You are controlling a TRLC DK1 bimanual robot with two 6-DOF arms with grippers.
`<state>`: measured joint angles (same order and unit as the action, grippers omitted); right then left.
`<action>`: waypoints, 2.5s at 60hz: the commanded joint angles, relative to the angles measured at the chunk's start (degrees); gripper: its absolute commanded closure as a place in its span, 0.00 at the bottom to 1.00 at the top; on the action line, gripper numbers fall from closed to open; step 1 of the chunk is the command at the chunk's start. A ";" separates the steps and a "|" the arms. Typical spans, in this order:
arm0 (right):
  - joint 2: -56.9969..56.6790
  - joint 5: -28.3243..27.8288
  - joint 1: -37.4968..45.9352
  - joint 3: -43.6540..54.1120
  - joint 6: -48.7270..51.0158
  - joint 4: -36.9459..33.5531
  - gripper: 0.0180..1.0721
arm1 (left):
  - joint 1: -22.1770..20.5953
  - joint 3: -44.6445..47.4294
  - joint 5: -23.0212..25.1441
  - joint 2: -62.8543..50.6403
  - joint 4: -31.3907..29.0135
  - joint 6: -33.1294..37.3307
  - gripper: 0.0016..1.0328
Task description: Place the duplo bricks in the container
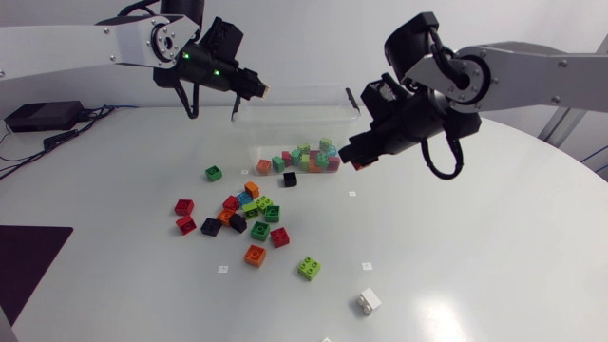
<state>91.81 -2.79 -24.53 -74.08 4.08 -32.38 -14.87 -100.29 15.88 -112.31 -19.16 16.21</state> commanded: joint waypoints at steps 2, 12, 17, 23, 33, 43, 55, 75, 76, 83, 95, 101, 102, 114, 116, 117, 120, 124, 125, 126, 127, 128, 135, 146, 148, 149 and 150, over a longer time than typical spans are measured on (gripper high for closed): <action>3.11 -0.29 0.10 -4.14 -0.38 -1.19 0.67 | -0.07 -2.45 -1.73 -1.59 2.55 -2.67 0.34; 7.15 -0.55 0.10 -9.50 -0.47 -1.37 0.67 | 0.90 -2.54 -2.52 -0.98 1.32 -2.23 0.04; 8.74 -0.55 0.01 -11.79 -0.65 -1.37 0.67 | 1.78 -1.93 -2.43 1.04 -0.97 -1.97 0.04; 10.49 -0.55 0.01 -15.12 -0.91 -1.54 0.67 | 3.80 0.27 -2.43 4.56 -2.38 -0.83 0.04; 13.22 -0.38 0.10 -20.05 -1.18 -1.81 0.67 | 6.61 6.25 -2.43 10.10 -4.48 4.18 0.04; 15.94 -0.29 0.01 -23.21 -1.88 -0.84 0.67 | 9.86 13.28 -1.73 14.14 -5.19 7.88 0.04; 18.49 0.59 -0.16 -26.29 -2.85 1.53 0.67 | 13.12 20.57 -0.50 17.83 -5.63 11.83 0.04; 21.13 1.91 0.19 -27.17 -3.99 7.07 0.67 | 16.46 29.27 1.87 20.47 -5.36 15.52 0.04; 21.13 2.00 0.19 -26.90 -3.99 7.60 0.67 | 16.46 29.36 1.87 20.47 -5.36 15.61 0.04; 21.48 2.61 0.36 -25.67 -3.99 11.55 0.67 | 16.81 31.65 1.96 20.73 -5.10 16.22 0.04; 22.62 3.31 0.45 -24.88 -3.99 16.56 0.68 | 17.51 34.64 1.96 20.99 -4.66 18.86 0.04; 23.41 4.11 0.45 -24.35 -3.90 19.99 0.68 | 18.30 35.52 2.05 21.35 -4.84 20.53 0.04; 23.50 4.19 0.45 -24.35 -3.90 20.34 0.68 | 18.39 35.69 1.96 21.35 -4.84 20.62 0.04; 25.70 7.01 -0.16 -23.83 -3.55 27.02 0.68 | 18.30 38.15 1.96 22.05 -5.10 23.17 0.04; 26.14 7.62 -0.34 -23.74 -3.02 28.07 0.67 | 18.21 38.33 1.96 22.05 -5.19 23.26 0.04; 26.23 7.88 -0.43 -23.74 -2.93 28.43 0.68 | 18.21 38.33 1.96 22.05 -5.28 23.43 0.04; 26.67 8.32 -0.69 -23.65 -2.67 30.01 0.68 | 18.04 38.50 1.96 22.22 -5.45 23.43 0.04; 27.37 8.68 -1.04 -24.27 -2.49 30.27 0.68 | 17.95 38.68 1.96 22.49 -5.89 23.61 0.04; 27.63 8.94 -1.22 -24.35 -2.49 30.27 0.67 | 17.86 38.77 1.96 22.58 -6.15 23.78 0.04; 27.72 9.11 -1.22 -24.44 -2.49 30.27 0.67 | 17.77 38.86 1.96 22.66 -6.15 23.87 0.04; 27.81 9.38 -1.31 -24.44 -2.49 30.27 0.64 | 17.77 38.94 1.96 22.66 -6.15 23.87 0.04; 27.90 9.73 -1.57 -24.53 -2.49 30.27 0.58 | 17.69 39.12 1.96 22.75 -6.15 23.96 0.04; 27.98 10.78 -2.45 -24.35 -2.23 30.18 0.08 | 17.60 39.73 1.96 23.28 -6.59 24.84 0.04; 24.47 10.87 -2.62 -25.41 -2.41 27.11 0.04 | 17.95 39.65 1.96 23.81 -7.74 26.07 0.04; 23.59 10.78 -2.62 -25.50 -2.49 26.14 0.04 | 18.04 39.65 1.87 23.81 -8.09 26.60 0.04; 23.06 10.78 -2.54 -25.41 -2.49 25.53 0.04 | 18.04 39.73 1.87 23.81 -8.44 27.04 0.04; 22.45 10.78 -2.54 -25.32 -2.58 24.91 0.04 | 18.04 39.73 1.87 23.81 -8.88 27.56 0.04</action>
<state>117.69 7.55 -26.96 -99.33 1.69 -5.69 3.20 -62.17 17.50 -89.60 -26.55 41.15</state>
